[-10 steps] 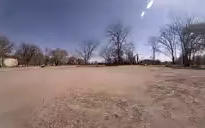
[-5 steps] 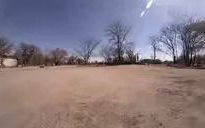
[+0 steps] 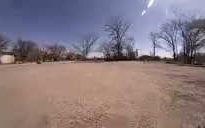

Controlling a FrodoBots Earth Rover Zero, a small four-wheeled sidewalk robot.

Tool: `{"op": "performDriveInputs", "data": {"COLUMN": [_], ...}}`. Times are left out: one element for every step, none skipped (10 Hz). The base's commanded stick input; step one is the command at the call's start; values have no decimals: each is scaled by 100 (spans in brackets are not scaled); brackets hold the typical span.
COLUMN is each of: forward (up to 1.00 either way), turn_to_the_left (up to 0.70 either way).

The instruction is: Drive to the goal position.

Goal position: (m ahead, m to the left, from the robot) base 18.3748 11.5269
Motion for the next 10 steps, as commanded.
{"op": "performDriveInputs", "data": {"forward": [100,100,100,100,100,100,100,100,100,100], "turn_to_the_left": [0,0,0,0,0,0,0,0,0,0]}}
